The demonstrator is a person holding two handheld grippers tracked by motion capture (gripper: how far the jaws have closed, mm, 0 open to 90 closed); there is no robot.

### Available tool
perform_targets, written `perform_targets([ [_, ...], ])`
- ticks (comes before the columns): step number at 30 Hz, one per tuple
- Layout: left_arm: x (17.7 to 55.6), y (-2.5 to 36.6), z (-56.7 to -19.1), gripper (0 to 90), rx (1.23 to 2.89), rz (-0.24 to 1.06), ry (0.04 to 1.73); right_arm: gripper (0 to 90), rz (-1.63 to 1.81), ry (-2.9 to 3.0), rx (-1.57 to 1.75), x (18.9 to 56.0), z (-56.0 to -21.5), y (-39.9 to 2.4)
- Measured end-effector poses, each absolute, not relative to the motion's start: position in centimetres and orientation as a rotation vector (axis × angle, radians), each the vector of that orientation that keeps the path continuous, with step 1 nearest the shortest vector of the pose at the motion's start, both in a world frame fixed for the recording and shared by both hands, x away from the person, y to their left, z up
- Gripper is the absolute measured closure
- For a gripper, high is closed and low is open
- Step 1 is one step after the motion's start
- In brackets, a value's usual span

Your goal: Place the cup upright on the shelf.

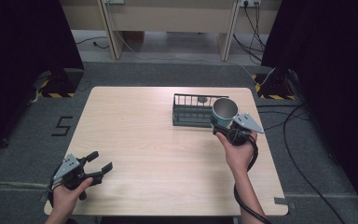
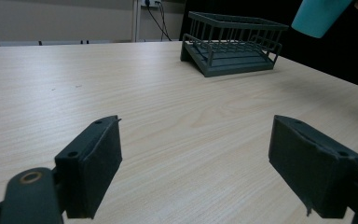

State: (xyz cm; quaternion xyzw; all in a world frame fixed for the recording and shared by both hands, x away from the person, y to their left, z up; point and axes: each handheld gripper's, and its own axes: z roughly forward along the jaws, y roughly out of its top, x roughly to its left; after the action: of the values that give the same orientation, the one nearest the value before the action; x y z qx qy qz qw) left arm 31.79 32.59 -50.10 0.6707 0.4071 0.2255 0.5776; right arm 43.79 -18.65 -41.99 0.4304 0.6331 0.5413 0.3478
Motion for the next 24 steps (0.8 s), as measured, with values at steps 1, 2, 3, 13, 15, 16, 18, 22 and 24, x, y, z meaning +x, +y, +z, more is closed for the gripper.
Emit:
perform_targets([
  [1,31.8,32.6,-50.1,16.5,1.571,0.528,0.952,18.1,1.405,1.64,1.111,43.9,-41.9,-18.6],
  [2,31.8,32.6,-50.1,16.5,1.571,0.527,0.952,18.1,1.405,1.641,1.111,44.0,-41.7,-18.5],
  [3,31.8,32.6,-50.1,16.5,1.57,0.527,0.952,18.1,1.405,1.64,1.109,44.2,-41.6,-18.4],
  [13,31.8,32.6,-50.1,16.5,1.571,0.526,0.95,18.1,1.42,1.647,1.096,45.7,-40.6,-17.3],
  [15,31.8,32.6,-50.1,16.5,1.572,0.526,0.949,18.1,1.421,1.648,1.095,46.1,-40.4,-17.1],
  [16,31.8,32.6,-50.1,16.5,1.571,0.526,0.95,18.1,1.424,1.648,1.097,46.3,-40.3,-16.9],
  [18,31.8,32.6,-50.1,16.5,1.571,0.526,0.949,18.1,1.425,1.647,1.095,46.6,-40.1,-16.7],
  [22,31.8,32.6,-50.1,16.5,1.569,0.525,0.948,18.1,1.427,1.648,1.1,47.2,-39.9,-16.4],
  [24,31.8,32.6,-50.0,16.5,1.569,0.524,0.947,18.1,1.424,1.651,1.101,47.5,-39.9,-16.3],
])
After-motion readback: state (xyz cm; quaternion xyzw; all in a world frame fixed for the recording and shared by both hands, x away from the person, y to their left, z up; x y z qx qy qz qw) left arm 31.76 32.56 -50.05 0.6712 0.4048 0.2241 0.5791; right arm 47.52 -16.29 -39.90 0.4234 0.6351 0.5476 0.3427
